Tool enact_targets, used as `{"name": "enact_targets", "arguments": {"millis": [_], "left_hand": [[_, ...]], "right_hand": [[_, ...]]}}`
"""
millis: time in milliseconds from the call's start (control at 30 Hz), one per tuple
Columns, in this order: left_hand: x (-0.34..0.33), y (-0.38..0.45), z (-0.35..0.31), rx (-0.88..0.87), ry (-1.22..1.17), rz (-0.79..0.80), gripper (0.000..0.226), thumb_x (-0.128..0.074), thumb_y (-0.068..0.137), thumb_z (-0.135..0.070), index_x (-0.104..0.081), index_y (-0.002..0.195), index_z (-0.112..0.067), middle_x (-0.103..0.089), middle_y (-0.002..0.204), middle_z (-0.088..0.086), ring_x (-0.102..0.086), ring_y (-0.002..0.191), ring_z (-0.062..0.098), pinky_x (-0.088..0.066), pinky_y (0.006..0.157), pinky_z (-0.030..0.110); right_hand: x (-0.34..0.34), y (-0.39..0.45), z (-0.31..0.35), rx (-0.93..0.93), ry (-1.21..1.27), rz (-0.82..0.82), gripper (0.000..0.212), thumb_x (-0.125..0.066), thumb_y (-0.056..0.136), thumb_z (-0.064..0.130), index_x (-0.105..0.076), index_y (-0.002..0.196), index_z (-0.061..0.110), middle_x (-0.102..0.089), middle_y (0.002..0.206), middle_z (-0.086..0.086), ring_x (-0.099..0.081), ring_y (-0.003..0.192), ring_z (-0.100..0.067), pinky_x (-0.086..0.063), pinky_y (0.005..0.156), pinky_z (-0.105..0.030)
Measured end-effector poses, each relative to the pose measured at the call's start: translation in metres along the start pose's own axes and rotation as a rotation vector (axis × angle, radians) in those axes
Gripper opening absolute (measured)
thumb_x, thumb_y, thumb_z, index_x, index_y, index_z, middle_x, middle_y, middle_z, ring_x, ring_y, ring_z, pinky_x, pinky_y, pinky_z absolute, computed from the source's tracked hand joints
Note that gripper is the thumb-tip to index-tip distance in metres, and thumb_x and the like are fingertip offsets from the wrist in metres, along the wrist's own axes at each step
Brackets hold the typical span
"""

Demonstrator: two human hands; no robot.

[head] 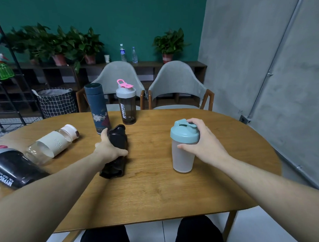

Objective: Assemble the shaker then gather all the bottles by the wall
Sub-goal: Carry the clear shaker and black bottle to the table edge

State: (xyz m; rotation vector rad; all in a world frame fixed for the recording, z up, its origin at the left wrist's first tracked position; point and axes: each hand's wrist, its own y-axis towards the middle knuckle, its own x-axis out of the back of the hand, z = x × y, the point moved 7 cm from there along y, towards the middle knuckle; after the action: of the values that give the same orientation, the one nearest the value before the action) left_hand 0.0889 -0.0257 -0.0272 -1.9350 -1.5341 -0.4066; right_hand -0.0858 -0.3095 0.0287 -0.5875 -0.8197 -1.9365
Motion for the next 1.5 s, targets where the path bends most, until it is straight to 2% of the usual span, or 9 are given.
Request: {"name": "enact_targets", "arguments": {"millis": [133, 267, 400, 567, 733, 833, 933, 1300, 1500], "left_hand": [[-0.02, 0.002, -0.022, -0.043, -0.175, -0.015, 0.12, -0.087, 0.072, -0.017, -0.007, 0.159, -0.036, -0.035, 0.152, 0.015, -0.047, 0.128, 0.041, -0.052, 0.091, 0.054], [-0.051, 0.007, -0.067, -0.145, -0.319, 0.009, 0.115, -0.089, 0.069, -0.013, -0.017, 0.157, -0.031, -0.041, 0.143, 0.007, -0.053, 0.118, 0.034, -0.052, 0.066, 0.037], [-0.089, 0.017, -0.115, -0.26, -0.456, 0.066, 0.1, -0.093, 0.046, -0.025, -0.046, 0.133, -0.038, -0.052, 0.136, 0.01, -0.062, 0.114, 0.033, -0.06, 0.085, 0.05], [-0.143, 0.019, -0.171, -0.347, -0.567, 0.204, 0.123, -0.088, 0.069, -0.002, -0.01, 0.158, -0.038, -0.052, 0.137, 0.003, -0.056, 0.12, 0.027, -0.051, 0.1, 0.049], [-0.205, 0.038, -0.217, -0.403, -0.539, 0.269, 0.123, -0.087, 0.07, 0.0, -0.01, 0.158, -0.037, -0.045, 0.149, 0.0, -0.048, 0.131, 0.023, -0.043, 0.108, 0.045], [-0.241, 0.05, -0.242, -0.427, -0.492, 0.308, 0.113, -0.086, 0.072, 0.001, -0.017, 0.156, -0.031, -0.046, 0.149, 0.001, -0.047, 0.127, 0.018, -0.04, 0.104, 0.038], [-0.272, 0.065, -0.262, -0.445, -0.442, 0.31, 0.109, -0.086, 0.072, 0.002, -0.022, 0.155, -0.027, -0.048, 0.151, 0.003, -0.046, 0.137, 0.025, -0.041, 0.109, 0.043], [-0.343, 0.099, -0.3, -0.517, -0.311, 0.33, 0.117, -0.091, 0.066, -0.002, -0.02, 0.154, -0.03, -0.041, 0.153, 0.003, -0.038, 0.143, 0.024, -0.035, 0.114, 0.045], [-0.359, 0.099, -0.307, -0.545, -0.274, 0.336, 0.115, -0.089, 0.068, 0.0, -0.019, 0.155, -0.028, -0.042, 0.152, 0.002, -0.038, 0.143, 0.023, -0.034, 0.111, 0.04]], "right_hand": [[0.005, 0.017, -0.017, -0.014, 0.048, -0.01, 0.08, -0.085, 0.073, 0.043, -0.033, 0.134, 0.049, -0.048, 0.138, 0.006, -0.052, 0.116, -0.012, -0.052, 0.092, -0.036], [0.019, 0.037, -0.037, -0.027, 0.06, -0.018, 0.08, -0.086, 0.072, 0.043, -0.034, 0.133, 0.049, -0.048, 0.139, 0.007, -0.053, 0.117, -0.013, -0.053, 0.092, -0.038], [0.044, 0.058, -0.061, -0.043, 0.049, -0.05, 0.081, -0.087, 0.072, 0.042, -0.035, 0.133, 0.048, -0.049, 0.139, 0.006, -0.053, 0.116, -0.014, -0.052, 0.09, -0.035], [0.08, 0.085, -0.095, -0.051, 0.014, -0.111, 0.08, -0.088, 0.072, 0.04, -0.036, 0.133, 0.044, -0.051, 0.132, 0.005, -0.054, 0.112, -0.015, -0.048, 0.083, -0.031], [0.117, 0.118, -0.143, -0.089, -0.006, -0.171, 0.081, -0.088, 0.07, 0.042, -0.037, 0.132, 0.043, -0.053, 0.131, 0.003, -0.056, 0.111, -0.017, -0.049, 0.08, -0.032], [0.133, 0.14, -0.173, -0.103, -0.028, -0.19, 0.082, -0.088, 0.069, 0.043, -0.037, 0.132, 0.043, -0.053, 0.13, 0.001, -0.056, 0.111, -0.017, -0.049, 0.08, -0.031], [0.143, 0.162, -0.2, -0.113, -0.04, -0.206, 0.083, -0.089, 0.068, 0.043, -0.036, 0.132, 0.043, -0.054, 0.13, -0.001, -0.057, 0.111, -0.019, -0.051, 0.085, -0.033], [0.16, 0.197, -0.258, -0.131, -0.086, -0.261, 0.084, -0.089, 0.071, 0.035, -0.038, 0.138, 0.035, -0.05, 0.135, -0.005, -0.049, 0.111, -0.015, -0.04, 0.089, -0.027], [0.158, 0.194, -0.27, -0.147, -0.076, -0.281, 0.086, -0.089, 0.071, 0.038, -0.037, 0.139, 0.036, -0.046, 0.139, -0.005, -0.05, 0.11, -0.014, -0.045, 0.092, -0.03]]}}
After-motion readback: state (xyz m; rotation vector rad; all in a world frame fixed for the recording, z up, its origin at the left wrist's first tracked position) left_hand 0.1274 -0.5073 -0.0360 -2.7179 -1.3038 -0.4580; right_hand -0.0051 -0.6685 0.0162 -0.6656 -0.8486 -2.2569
